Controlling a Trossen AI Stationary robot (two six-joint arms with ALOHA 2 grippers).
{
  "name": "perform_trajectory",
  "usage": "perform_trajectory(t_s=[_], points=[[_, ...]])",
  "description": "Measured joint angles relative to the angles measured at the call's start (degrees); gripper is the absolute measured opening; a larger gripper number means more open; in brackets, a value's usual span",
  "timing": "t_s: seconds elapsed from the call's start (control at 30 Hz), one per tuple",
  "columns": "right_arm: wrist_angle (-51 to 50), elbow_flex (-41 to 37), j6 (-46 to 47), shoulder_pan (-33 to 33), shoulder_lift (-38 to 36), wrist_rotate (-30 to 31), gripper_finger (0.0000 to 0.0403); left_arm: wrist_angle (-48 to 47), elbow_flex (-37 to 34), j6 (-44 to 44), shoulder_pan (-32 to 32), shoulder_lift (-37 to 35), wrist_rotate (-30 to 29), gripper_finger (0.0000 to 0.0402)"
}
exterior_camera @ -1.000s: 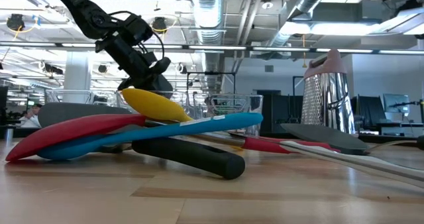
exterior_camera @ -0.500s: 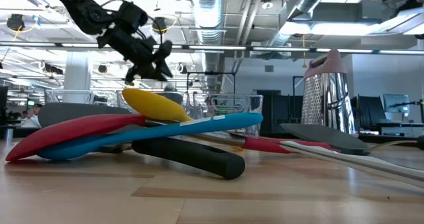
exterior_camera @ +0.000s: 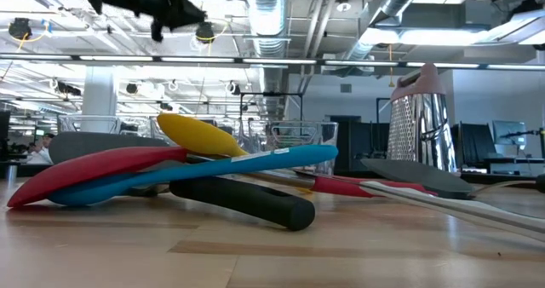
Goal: Pick & Place Kitchen Items
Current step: Put the black spatula into the middle transparent bin
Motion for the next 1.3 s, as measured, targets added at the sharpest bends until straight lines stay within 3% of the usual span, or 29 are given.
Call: perform_trajectory(t_s=[0.23, 0.5, 0.73, 0.93, 1.3], points=[[0.00, 0.02, -0.02, 0.00, 0.00, 0.29, 0.0001, -0.09, 0.02, 0.06, -3.61, -7.43, 5.25, 0.0006], [0.01, 0.02, 2.80, -0.02, 0.00, -1.30, 0.0000, -1.14, 0.02, 0.05, -9.99, -7.73, 6.51, 0.0002], [-7.20, 0.02, 17.72, -2.48, 0.01, -18.00, 0.0000, -1.26, 0.04, 0.06, -16.78, -6.49, 6.51, 0.0001], [-15.28, 0.04, 29.33, -3.98, 1.30, -24.54, 0.0000, -1.10, 0.07, 0.07, -21.53, -5.54, 5.70, 0.0001], [-16.78, -0.07, 32.08, -5.33, 6.18, -47.37, 0.0000, -1.79, -0.07, 0.40, -24.92, -3.70, 3.06, 0.0001]])
